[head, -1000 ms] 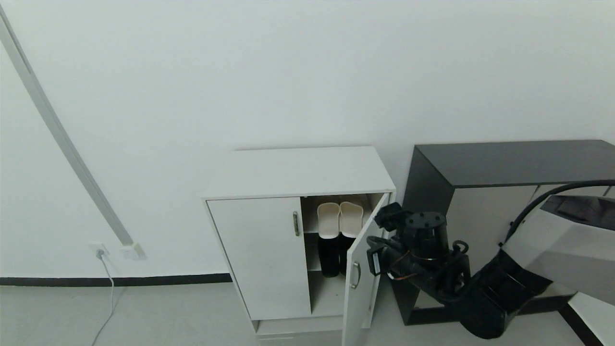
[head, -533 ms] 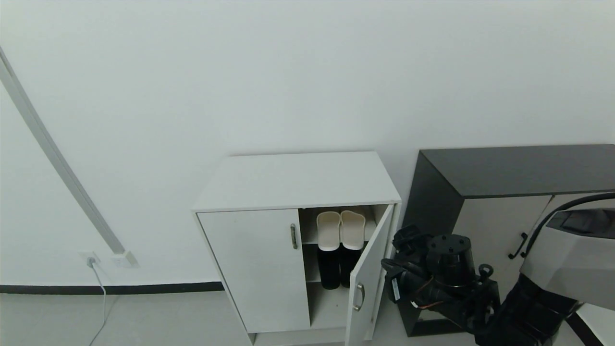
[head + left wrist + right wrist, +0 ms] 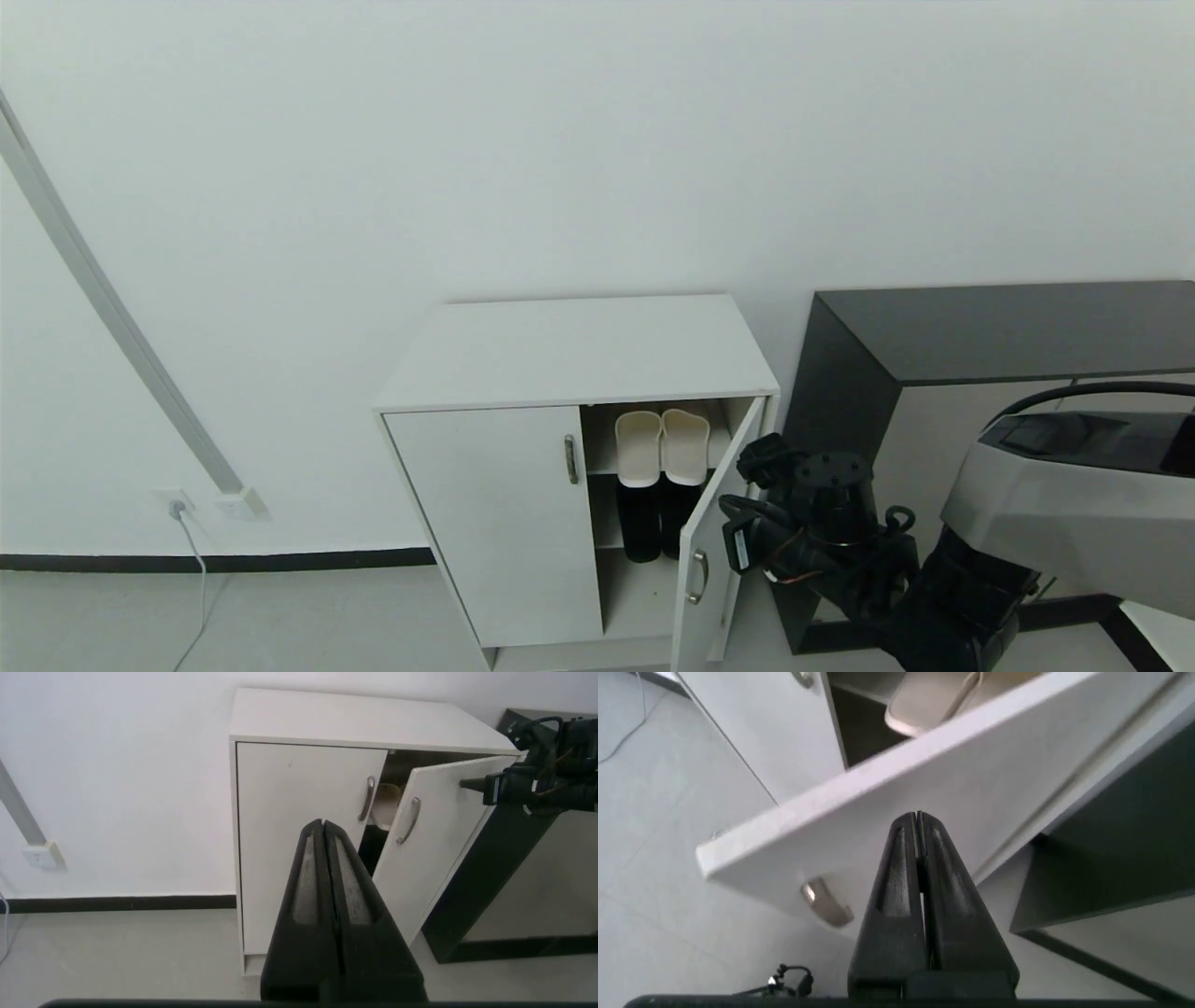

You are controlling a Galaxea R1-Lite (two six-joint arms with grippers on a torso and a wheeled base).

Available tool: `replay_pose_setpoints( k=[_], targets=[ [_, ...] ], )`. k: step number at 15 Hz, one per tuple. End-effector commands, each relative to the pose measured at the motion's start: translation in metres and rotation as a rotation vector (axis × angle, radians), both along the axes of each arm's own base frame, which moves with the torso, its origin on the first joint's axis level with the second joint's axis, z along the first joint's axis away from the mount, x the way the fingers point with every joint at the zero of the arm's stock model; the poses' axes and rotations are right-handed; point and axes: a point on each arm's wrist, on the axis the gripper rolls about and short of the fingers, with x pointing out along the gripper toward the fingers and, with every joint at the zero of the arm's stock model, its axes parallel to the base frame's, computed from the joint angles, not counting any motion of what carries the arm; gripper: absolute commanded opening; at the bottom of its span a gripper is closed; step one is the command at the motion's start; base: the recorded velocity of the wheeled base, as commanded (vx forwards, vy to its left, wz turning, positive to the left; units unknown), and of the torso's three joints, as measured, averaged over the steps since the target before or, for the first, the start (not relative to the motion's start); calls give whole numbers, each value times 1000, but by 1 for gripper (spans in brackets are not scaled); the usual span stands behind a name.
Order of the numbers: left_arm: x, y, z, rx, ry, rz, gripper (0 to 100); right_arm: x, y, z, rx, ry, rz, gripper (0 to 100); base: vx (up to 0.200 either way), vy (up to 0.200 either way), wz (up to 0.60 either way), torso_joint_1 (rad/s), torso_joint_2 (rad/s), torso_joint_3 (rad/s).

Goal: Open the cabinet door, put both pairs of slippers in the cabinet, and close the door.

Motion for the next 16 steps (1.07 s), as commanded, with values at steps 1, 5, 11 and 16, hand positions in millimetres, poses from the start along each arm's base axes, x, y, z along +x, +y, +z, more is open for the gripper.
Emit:
replay_pose_setpoints(
  k=[1,5,11,16],
  targets=[
    [0,0,0,-1,0,0,0,11,8,-10,5,0,-1,0,0,0,0,0,0,0],
    [0,0,0,1,0,0,0,33,16,-17,20,-20,-16,0,0,0,0,0,0,0],
    [0,0,0,1,0,0,0,64,27,-12,32,-38,-36,0,0,0,0,0,0,0],
    [0,0,0,1,0,0,0,86,38,-11,33,-41,-45,0,0,0,0,0,0,0]
  ],
)
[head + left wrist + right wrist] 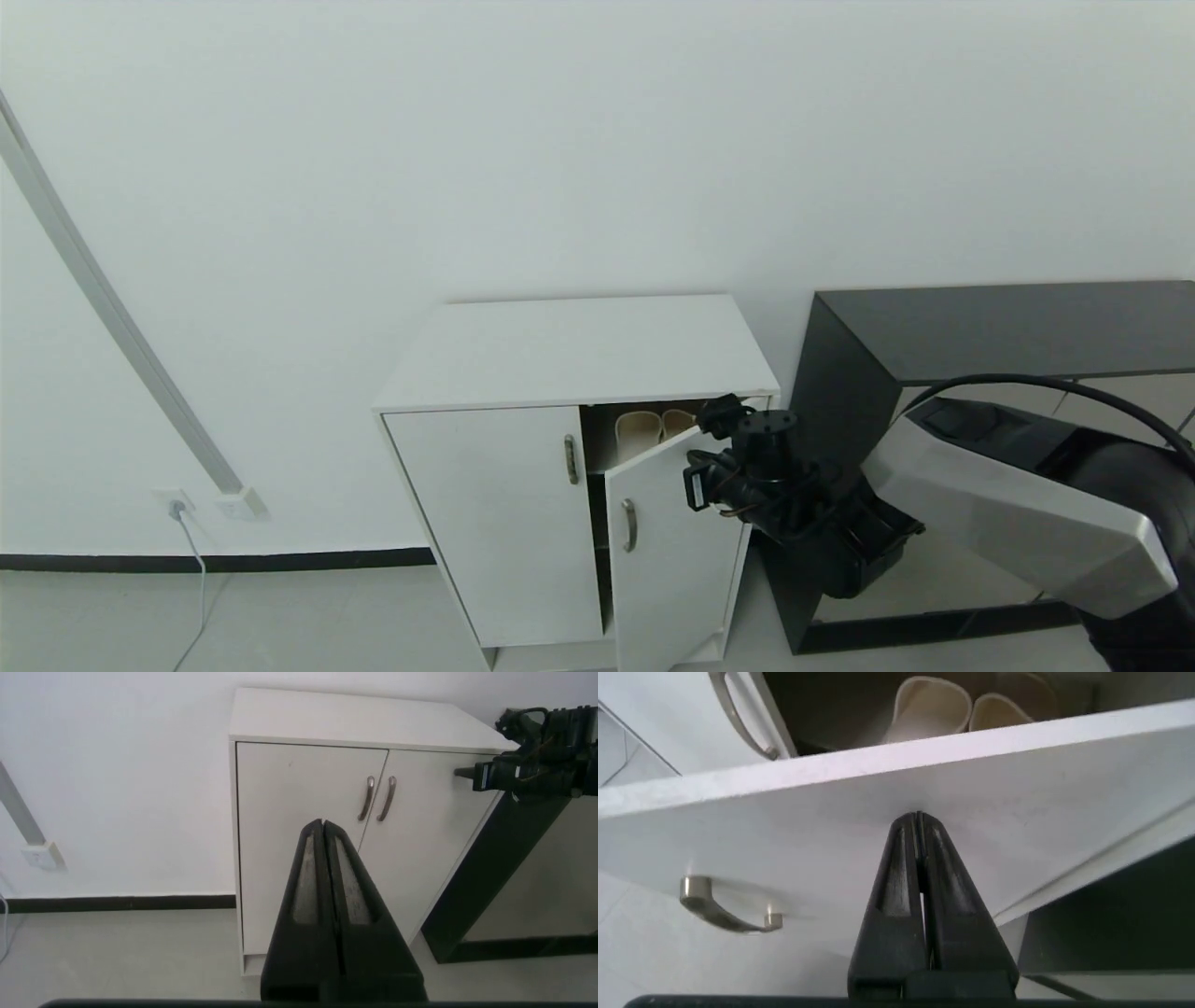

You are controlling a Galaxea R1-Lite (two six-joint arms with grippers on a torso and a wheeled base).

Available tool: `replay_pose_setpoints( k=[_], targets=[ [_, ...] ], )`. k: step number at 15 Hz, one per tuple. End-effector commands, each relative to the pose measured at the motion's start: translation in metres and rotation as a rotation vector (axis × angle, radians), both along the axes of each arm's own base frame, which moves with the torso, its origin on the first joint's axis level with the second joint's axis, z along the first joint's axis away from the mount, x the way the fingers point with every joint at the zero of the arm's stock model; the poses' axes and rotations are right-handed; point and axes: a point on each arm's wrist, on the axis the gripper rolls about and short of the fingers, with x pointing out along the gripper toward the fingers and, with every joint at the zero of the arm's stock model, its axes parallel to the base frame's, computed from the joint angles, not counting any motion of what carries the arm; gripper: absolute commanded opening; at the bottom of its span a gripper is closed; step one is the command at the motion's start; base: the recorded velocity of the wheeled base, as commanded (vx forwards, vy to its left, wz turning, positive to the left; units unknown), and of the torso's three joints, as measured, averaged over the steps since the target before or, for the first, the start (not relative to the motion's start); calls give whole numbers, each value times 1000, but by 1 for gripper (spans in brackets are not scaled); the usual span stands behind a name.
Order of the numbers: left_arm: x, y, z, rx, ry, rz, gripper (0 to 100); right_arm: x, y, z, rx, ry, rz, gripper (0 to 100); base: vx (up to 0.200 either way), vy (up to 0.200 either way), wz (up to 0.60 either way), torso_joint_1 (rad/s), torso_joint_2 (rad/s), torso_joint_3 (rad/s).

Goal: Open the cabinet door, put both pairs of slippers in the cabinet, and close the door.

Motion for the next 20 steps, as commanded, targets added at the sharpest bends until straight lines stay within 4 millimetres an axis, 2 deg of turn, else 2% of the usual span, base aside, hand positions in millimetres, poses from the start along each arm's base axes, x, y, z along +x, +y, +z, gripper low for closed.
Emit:
replay_pose_setpoints(
  k=[1,7,20],
  targets=[
    [0,0,0,0,0,0,0,6,4,-3,2,-2,-2,0,0,0,0,0,0,0],
    [0,0,0,0,0,0,0,29,13,-7,-3,1,-18,0,0,0,0,0,0,0],
    [0,0,0,-2,0,0,0,63,10,2,3,-13,-65,0,0,0,0,0,0,0]
  ],
)
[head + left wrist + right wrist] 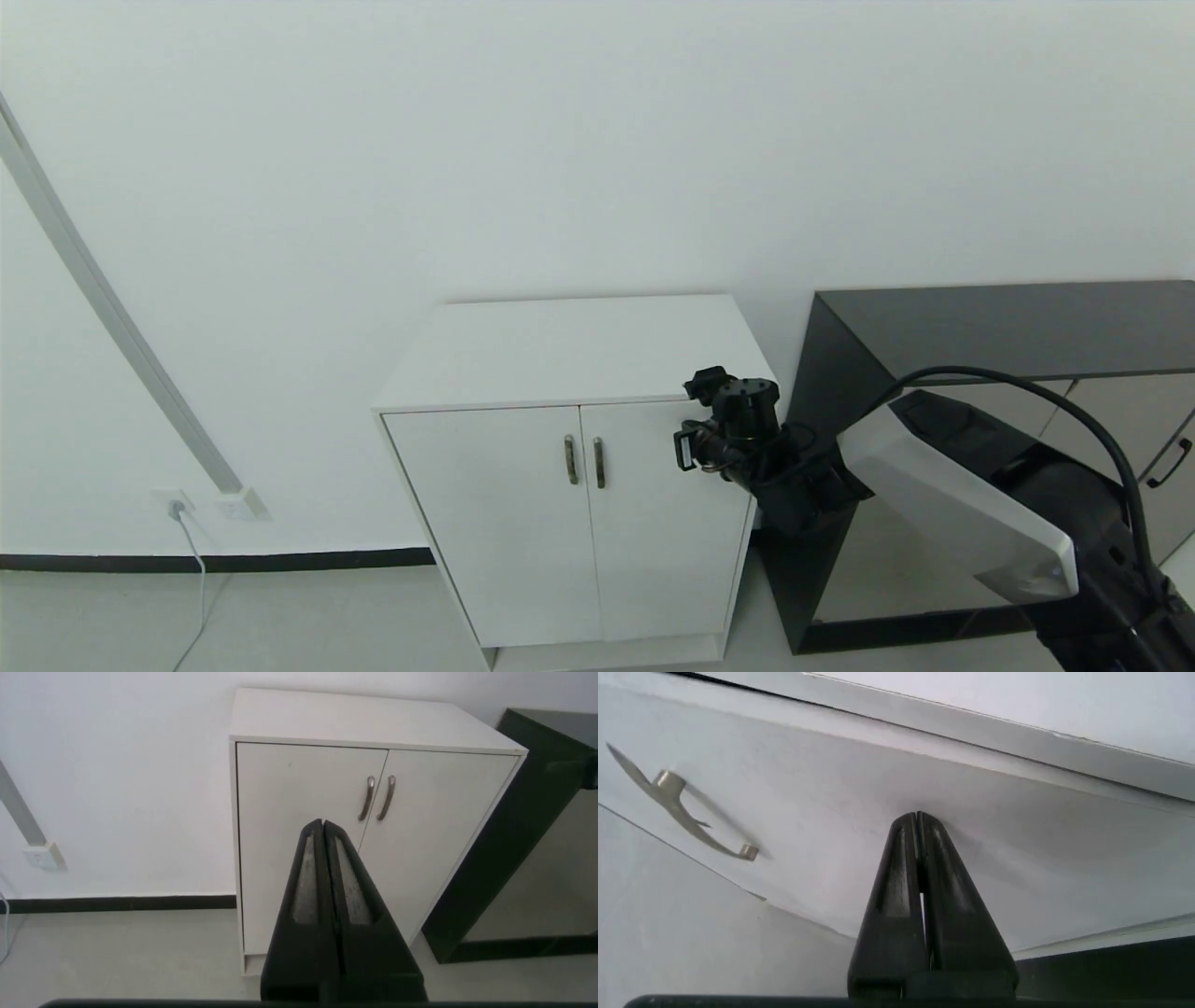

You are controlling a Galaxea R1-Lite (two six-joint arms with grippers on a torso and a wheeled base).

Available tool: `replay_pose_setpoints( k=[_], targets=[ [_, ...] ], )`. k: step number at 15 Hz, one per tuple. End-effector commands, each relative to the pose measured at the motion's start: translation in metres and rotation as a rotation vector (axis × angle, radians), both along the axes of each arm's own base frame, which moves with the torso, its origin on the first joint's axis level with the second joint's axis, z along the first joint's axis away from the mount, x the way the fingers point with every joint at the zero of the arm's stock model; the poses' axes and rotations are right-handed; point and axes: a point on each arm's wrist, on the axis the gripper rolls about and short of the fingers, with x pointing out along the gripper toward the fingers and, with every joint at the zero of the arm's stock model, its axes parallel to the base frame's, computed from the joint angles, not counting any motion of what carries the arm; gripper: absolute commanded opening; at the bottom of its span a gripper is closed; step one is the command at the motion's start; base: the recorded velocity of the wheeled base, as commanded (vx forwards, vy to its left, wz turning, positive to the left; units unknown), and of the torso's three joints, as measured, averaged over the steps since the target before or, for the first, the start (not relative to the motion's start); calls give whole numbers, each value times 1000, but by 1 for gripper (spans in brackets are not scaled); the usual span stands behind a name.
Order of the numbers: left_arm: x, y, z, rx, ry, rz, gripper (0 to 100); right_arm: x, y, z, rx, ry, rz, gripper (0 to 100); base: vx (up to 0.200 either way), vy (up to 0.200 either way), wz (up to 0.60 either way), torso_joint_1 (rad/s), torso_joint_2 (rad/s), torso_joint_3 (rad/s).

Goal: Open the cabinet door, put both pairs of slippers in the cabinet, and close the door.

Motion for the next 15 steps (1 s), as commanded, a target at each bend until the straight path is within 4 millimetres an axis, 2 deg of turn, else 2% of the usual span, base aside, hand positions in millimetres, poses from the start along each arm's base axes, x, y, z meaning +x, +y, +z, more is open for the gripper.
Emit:
replay_pose_setpoints(
  k=[1,9,12,15],
  targets=[
    [0,0,0,-1,0,0,0,3,0,-1,2,-3,-1,0,0,0,0,0,0,0],
    [0,0,0,-1,0,0,0,8,-1,-1,7,-10,-11,0,0,0,0,0,0,0],
    [0,0,0,-1,0,0,0,-7,-9,14,1,-7,-26,0,0,0,0,0,0,0],
    [0,0,0,1,0,0,0,-33,-24,34,12,-26,-27,0,0,0,0,0,0,0]
  ],
)
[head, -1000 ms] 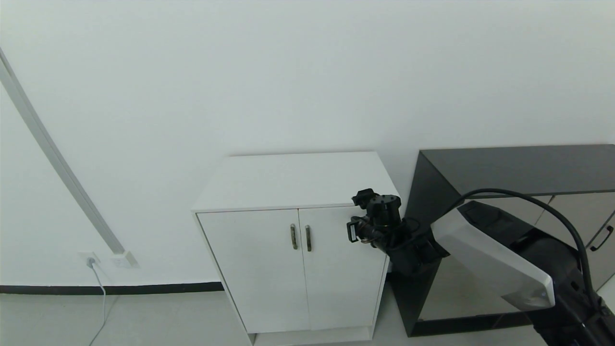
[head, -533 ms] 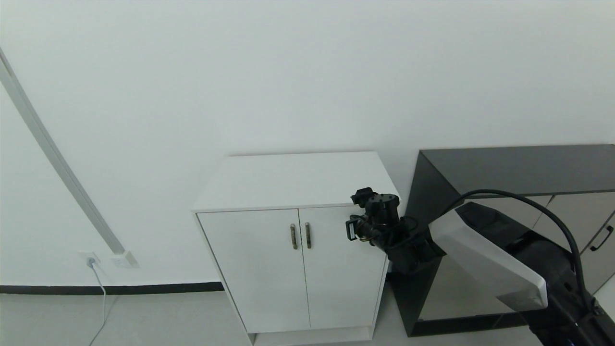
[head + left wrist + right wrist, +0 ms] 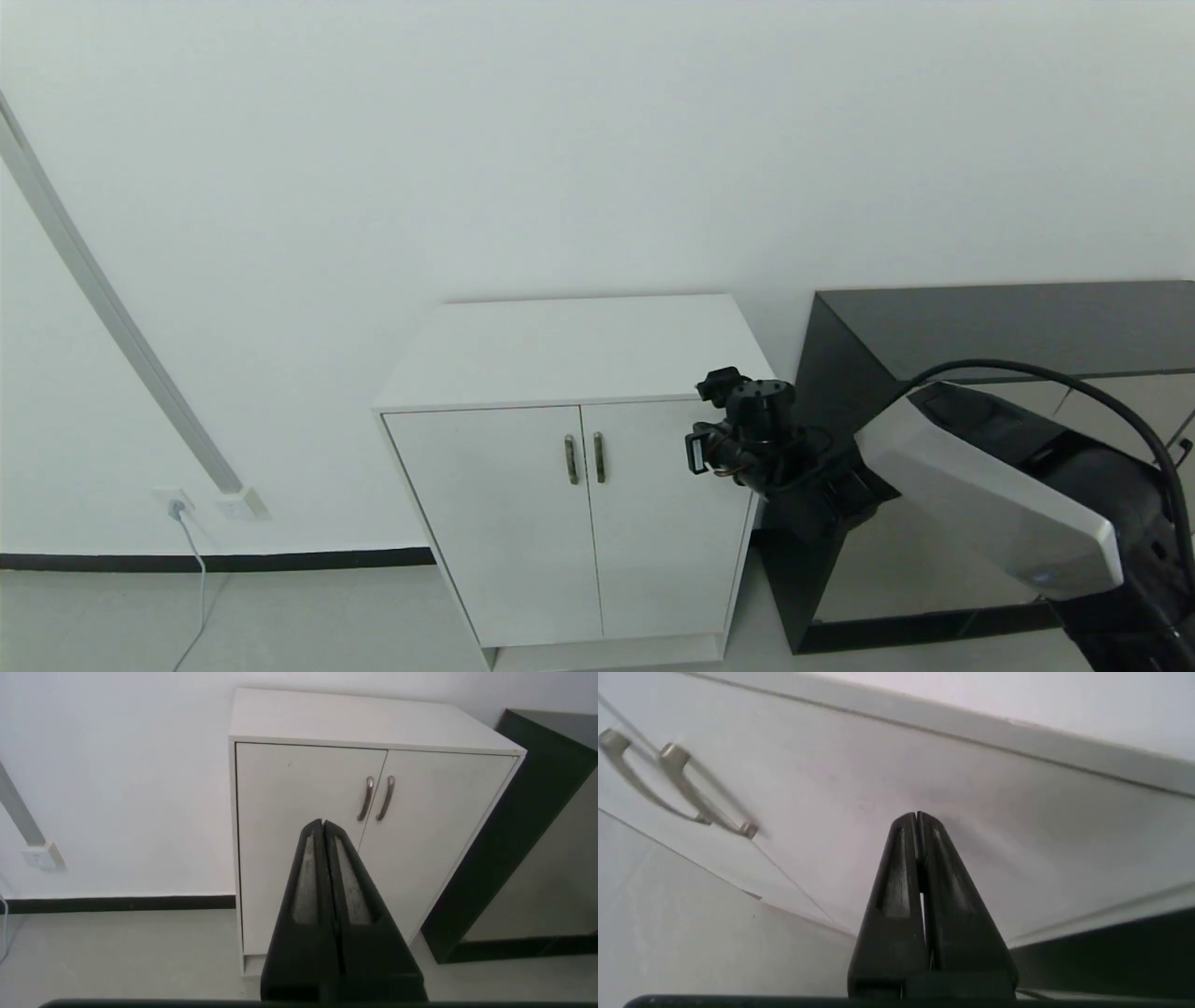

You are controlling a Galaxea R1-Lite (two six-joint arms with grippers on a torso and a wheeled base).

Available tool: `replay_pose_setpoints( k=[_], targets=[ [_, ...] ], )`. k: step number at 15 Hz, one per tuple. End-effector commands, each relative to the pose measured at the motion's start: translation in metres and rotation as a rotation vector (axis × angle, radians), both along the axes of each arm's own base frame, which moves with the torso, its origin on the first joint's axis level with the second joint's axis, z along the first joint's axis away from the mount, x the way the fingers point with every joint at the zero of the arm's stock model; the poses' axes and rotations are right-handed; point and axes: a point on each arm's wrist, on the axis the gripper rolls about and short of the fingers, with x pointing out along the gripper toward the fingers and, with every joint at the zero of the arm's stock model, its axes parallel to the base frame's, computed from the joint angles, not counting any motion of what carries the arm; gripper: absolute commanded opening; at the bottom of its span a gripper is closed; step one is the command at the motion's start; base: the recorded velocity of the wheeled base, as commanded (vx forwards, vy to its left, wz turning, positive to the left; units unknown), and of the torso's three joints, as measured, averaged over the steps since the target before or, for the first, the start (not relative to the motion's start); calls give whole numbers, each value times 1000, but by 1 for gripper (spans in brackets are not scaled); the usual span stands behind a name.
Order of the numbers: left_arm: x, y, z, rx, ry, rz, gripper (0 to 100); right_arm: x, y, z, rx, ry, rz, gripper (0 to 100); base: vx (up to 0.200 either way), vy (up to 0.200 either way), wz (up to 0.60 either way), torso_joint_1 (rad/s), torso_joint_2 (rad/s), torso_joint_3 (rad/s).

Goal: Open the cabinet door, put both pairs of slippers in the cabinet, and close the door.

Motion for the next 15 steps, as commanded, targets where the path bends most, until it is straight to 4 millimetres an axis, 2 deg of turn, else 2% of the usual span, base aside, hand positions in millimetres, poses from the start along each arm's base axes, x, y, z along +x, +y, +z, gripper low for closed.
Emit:
replay_pose_setpoints(
  k=[1,7,12,14,15],
  targets=[
    [0,0,0,0,0,0,0,-25,-16,31,17,-30,-5,0,0,0,0,0,0,0],
    [0,0,0,2,0,0,0,-83,-76,58,27,-56,-68,0,0,0,0,0,0,0],
    [0,0,0,0,0,0,0,-130,-126,67,32,-77,-143,0,0,0,0,0,0,0],
    [0,0,0,-1,0,0,0,-140,-137,68,28,-82,-163,0,0,0,0,0,0,0],
    [0,0,0,-1,0,0,0,-155,-152,74,26,-85,-193,0,0,0,0,0,0,0]
  ],
)
